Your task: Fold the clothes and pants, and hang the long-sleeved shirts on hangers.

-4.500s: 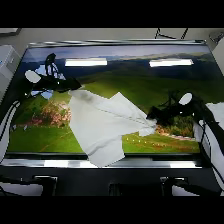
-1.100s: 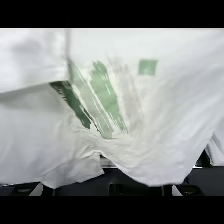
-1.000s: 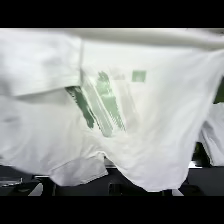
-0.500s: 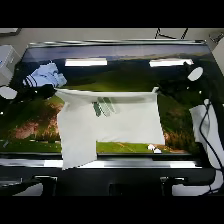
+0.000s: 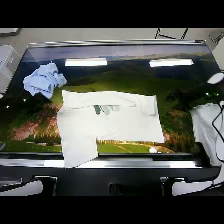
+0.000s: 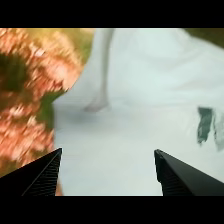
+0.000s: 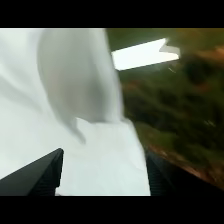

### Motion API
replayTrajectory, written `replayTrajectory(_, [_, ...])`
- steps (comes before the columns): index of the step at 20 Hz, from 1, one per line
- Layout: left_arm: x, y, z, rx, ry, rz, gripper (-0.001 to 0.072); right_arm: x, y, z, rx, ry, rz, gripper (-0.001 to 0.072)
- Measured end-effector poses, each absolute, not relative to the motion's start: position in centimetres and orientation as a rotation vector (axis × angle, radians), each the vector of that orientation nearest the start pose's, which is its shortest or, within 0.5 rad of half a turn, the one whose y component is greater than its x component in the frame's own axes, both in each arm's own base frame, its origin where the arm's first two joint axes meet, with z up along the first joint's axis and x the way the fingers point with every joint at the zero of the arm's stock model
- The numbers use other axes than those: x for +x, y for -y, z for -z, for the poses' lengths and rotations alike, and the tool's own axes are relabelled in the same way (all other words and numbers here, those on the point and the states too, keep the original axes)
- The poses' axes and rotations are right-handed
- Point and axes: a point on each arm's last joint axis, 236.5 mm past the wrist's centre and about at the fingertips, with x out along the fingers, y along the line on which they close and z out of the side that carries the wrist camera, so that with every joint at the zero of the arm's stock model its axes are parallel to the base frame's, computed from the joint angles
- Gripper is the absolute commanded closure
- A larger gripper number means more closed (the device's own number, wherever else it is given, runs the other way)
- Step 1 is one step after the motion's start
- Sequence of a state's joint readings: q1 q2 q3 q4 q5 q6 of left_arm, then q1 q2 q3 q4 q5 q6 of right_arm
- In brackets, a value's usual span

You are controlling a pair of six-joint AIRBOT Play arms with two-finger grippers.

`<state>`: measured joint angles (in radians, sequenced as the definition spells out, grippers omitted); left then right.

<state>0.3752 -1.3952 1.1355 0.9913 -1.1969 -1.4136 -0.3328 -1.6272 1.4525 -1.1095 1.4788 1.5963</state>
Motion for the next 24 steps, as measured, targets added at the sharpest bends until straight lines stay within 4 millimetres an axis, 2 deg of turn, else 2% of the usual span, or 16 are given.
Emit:
replayTrajectory(2, [34.4,-3.0,3.6,-0.710,-1.421,0.081,0.0130,35.4,4.4,3.4,0.682,-1.628,0.013,0.0116])
replayTrajectory(3, [32.2,-2.6,4.8,-0.729,-1.488,0.098,0.0131,33.5,4.7,4.1,0.681,-1.662,0.031,0.0116])
replayTrajectory(5, [29.5,-1.1,6.4,-0.767,-1.560,0.148,0.0131,30.5,4.4,5.2,0.684,-1.712,0.036,0.0117])
replayTrajectory(7, [27.9,0.7,7.7,-0.797,-1.593,0.190,0.0131,28.7,4.1,5.7,0.684,-1.737,0.032,0.0117])
replayTrajectory(8, [27.4,1.5,8.4,-0.802,-1.602,0.205,0.0176,28.2,4.0,5.8,0.684,-1.743,0.031,0.0117])
replayTrajectory(9, [27.1,2.3,8.9,-0.802,-1.609,0.214,0.0253,27.8,3.9,5.9,0.684,-1.748,0.030,0.0117])
replayTrajectory(14, [27.0,5.7,10.1,-0.793,-1.600,0.261,0.0269,27.0,3.8,6.1,0.679,-1.753,0.027,0.0118])
replayTrajectory(16, [27.2,6.4,10.6,-0.774,-1.593,0.263,0.0545,26.8,3.7,6.4,0.678,-1.755,0.029,0.0123])
replayTrajectory(17, [27.2,6.6,10.8,-0.763,-1.593,0.260,0.0652,26.5,3.6,6.8,0.681,-1.759,0.032,0.0156])
replayTrajectory(18, [27.1,6.8,10.9,-0.752,-1.597,0.263,0.0684,26.2,3.5,7.2,0.686,-1.765,0.036,0.0156])
replayTrajectory(20, [27.1,7.2,10.9,-0.753,-1.602,0.272,0.0685,25.4,2.7,8.3,0.688,-1.781,0.033,0.0145])
replayTrajectory(22, [26.8,7.5,10.7,-0.755,-1.610,0.285,0.0685,24.9,0.9,9.4,0.685,-1.793,-0.010,0.0141])
replayTrajectory(24, [26.6,7.7,10.3,-0.754,-1.614,0.302,0.0685,24.5,-1.2,10.1,0.683,-1.803,-0.058,0.0171])
